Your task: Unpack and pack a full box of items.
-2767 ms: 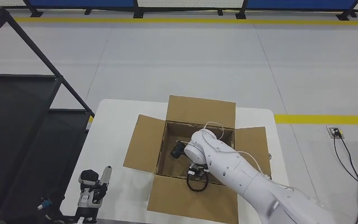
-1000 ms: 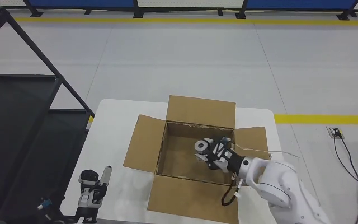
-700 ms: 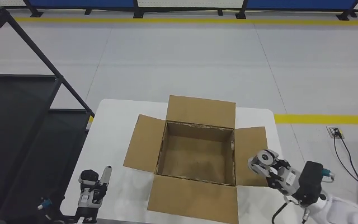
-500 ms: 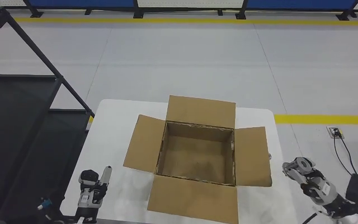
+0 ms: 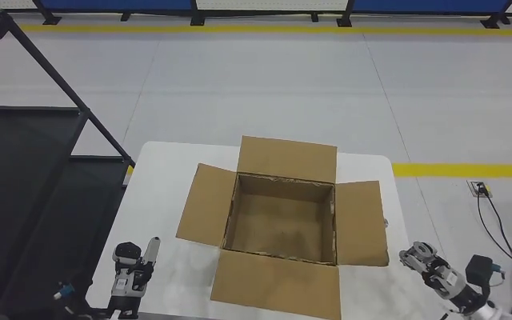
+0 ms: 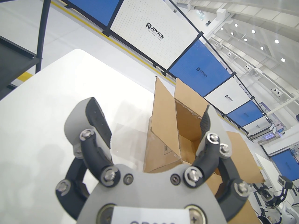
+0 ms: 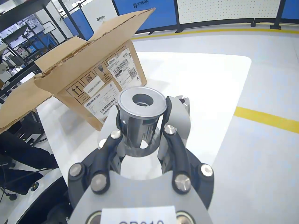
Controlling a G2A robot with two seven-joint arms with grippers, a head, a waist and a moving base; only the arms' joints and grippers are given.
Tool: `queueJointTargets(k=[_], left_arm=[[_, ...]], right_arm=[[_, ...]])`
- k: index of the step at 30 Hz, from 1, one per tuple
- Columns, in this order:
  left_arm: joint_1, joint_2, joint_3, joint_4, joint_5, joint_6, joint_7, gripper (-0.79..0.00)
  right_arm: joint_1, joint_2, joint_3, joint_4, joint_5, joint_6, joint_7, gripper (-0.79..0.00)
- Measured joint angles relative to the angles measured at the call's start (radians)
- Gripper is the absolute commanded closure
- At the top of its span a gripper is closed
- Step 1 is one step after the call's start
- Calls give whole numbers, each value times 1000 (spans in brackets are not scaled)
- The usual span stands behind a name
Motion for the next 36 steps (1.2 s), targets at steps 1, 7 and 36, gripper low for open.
queueJointTargets(k=[1, 7, 36], left_arm=[[0, 0, 0, 0, 0, 0, 0, -785], [0, 0, 0, 0, 0, 0, 0, -785], [0, 0, 0, 0, 0, 0, 0, -785]], right_arm=[[-1, 0, 1, -2, 0, 0, 2, 0], [12, -7, -37, -50, -24, 58, 50, 0], [293, -30, -218, 315, -246, 171, 14, -274]])
